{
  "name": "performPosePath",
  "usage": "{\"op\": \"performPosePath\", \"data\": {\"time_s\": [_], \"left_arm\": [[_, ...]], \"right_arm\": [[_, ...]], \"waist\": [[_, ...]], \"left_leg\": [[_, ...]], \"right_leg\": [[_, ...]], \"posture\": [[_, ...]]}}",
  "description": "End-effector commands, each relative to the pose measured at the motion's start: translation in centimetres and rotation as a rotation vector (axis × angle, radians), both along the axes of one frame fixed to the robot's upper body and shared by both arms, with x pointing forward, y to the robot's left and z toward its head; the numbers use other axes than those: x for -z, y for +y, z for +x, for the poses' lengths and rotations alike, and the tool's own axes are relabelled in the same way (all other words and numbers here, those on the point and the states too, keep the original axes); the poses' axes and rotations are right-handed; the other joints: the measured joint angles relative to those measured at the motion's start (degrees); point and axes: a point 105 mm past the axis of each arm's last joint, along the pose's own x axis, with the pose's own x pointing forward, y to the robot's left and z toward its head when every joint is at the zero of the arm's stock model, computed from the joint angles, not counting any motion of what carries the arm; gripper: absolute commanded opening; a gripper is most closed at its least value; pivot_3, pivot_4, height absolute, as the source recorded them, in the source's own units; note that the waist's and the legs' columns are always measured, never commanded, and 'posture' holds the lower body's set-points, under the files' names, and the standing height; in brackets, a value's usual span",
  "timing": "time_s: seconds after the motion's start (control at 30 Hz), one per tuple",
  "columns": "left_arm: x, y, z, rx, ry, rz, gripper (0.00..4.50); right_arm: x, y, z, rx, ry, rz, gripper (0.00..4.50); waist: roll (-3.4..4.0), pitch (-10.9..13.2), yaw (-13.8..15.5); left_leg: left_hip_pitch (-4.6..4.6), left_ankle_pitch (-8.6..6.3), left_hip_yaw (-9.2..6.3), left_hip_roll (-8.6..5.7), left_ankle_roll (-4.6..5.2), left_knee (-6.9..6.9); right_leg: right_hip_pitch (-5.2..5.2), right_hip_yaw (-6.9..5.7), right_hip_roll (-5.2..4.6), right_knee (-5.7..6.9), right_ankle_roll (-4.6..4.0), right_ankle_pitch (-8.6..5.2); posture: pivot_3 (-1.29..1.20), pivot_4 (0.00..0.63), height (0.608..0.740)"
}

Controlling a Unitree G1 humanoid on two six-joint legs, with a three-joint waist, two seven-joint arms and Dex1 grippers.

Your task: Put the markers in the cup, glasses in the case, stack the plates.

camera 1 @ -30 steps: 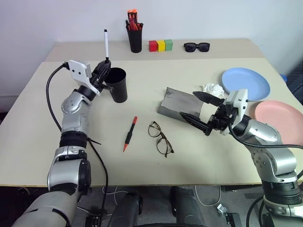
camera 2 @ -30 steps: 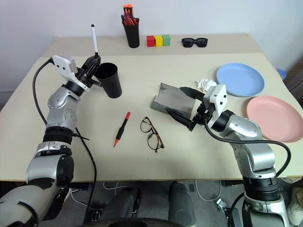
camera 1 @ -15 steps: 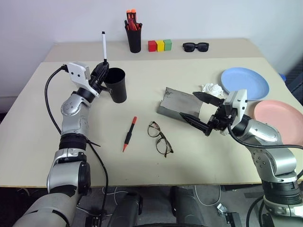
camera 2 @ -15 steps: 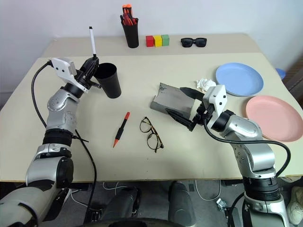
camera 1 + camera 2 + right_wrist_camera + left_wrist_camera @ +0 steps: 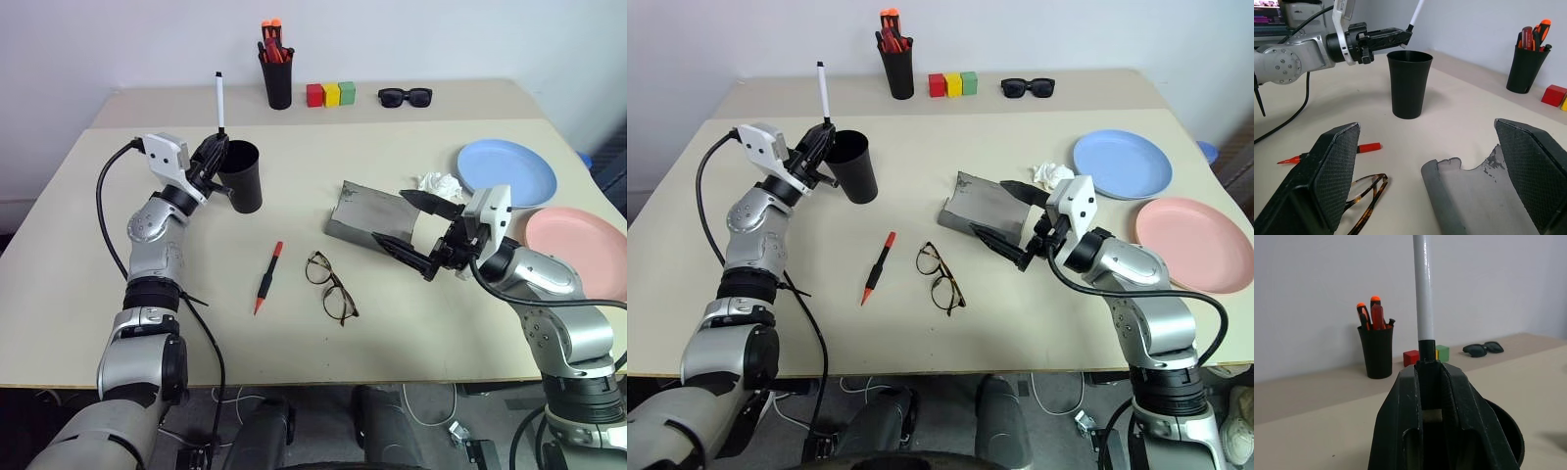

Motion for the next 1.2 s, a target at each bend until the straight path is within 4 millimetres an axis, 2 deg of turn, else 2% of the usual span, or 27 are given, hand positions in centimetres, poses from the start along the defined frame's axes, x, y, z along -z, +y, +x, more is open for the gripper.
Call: {"op": "performPosePath", "data": {"time_s": [0.03,0.23,0.43,0.53,0.63,0.73,0.83,0.93,1.07,1.17,1.2], "left_arm": [[-2.1,0.4,-0.1,-0.015,-0.074,-0.006,1.41],[-2.3,-0.1,-0.4,0.022,-0.085,-0.014,4.42],[-2.8,-0.2,-0.6,0.020,-0.104,0.014,4.48],[-3.7,-0.8,-1.0,0.077,-0.105,-0.010,4.48],[-4.9,-1.4,-2.1,0.145,-0.097,0.003,4.48],[-5.3,-2.7,-4.4,0.276,-0.027,0.049,4.48],[-3.9,-4.0,-7.5,0.404,0.123,0.167,4.48],[-2.3,-4.4,-9.4,0.431,0.257,0.249,4.48],[0.9,-3.7,-9.9,0.254,0.512,0.318,4.48],[2.2,-3.2,-9.6,0.069,0.660,0.212,4.48],[2.7,-3.2,-9.8,0.027,0.689,0.230,4.48]], "right_arm": [[-1.2,0.4,-0.4,-0.018,-0.059,-0.004,4.50],[-1.2,0.5,-0.4,-0.018,-0.058,-0.005,4.50],[-1.1,0.4,-0.4,-0.015,-0.056,-0.007,4.50],[-1.2,0.5,-0.4,-0.015,-0.057,-0.001,4.50],[-1.2,0.4,-0.3,-0.013,-0.058,-0.003,4.50],[-1.2,0.3,-0.5,-0.018,-0.056,-0.006,4.50],[-1.0,0.0,-0.6,-0.018,-0.052,-0.015,4.50],[-0.9,-0.1,-0.4,-0.016,-0.051,-0.017,4.50],[-0.9,0.1,-0.3,-0.025,-0.048,-0.014,4.50],[-0.7,0.3,-0.2,-0.032,-0.045,-0.013,4.50],[-0.8,0.4,-0.2,-0.034,-0.046,-0.012,4.50]], "waist": [[0.00,0.00,0.00],[0.00,0.00,0.00],[0.00,0.00,0.00],[0.00,0.00,0.00],[0.00,0.00,-0.12],[0.00,0.00,-0.46],[0.02,0.00,-0.57],[0.02,0.00,-0.34],[0.02,0.00,-0.03],[0.01,-0.01,0.02],[-0.02,0.01,-0.04]], "left_leg": [[0.00,0.00,0.00,0.00,0.00,0.00],[0.00,0.00,0.00,0.00,0.00,0.00],[0.00,0.00,0.00,0.00,0.00,0.00],[-0.01,0.00,-0.01,0.00,0.00,0.00],[-0.01,0.00,0.00,0.00,0.00,0.00],[0.02,0.00,0.01,0.01,0.00,-0.03],[0.06,-0.01,0.10,0.04,0.01,-0.08],[0.08,-0.01,0.21,0.07,0.02,-0.08],[0.08,-0.01,0.23,0.09,0.02,-0.07],[0.10,-0.01,0.23,0.08,0.02,-0.05],[0.11,-0.01,0.23,0.08,0.02,-0.05]], "right_leg": [[0.00,0.00,0.00,0.00,0.00,0.00],[0.00,0.00,0.00,0.00,0.00,0.00],[0.00,0.00,0.00,0.00,0.00,0.00],[0.00,0.00,0.00,0.00,0.00,0.00],[0.00,0.00,0.00,0.00,0.00,0.00],[-0.01,0.04,0.00,0.02,0.00,0.00],[-0.06,0.19,0.06,0.05,0.00,0.00],[-0.09,0.30,0.11,0.08,-0.01,-0.01],[-0.08,0.33,0.13,0.09,-0.01,0.00],[-0.05,0.35,0.13,0.09,0.00,0.00],[-0.04,0.37,0.14,0.08,0.00,0.00]], "posture": [[0.00,0.150,0.740],[0.00,0.150,0.740],[0.00,0.150,0.740],[0.00,0.150,0.740],[0.00,0.150,0.740],[0.00,0.150,0.740],[0.00,0.150,0.740],[0.00,0.150,0.740],[0.00,0.150,0.740],[0.00,0.150,0.740],[0.00,0.150,0.740]]}}
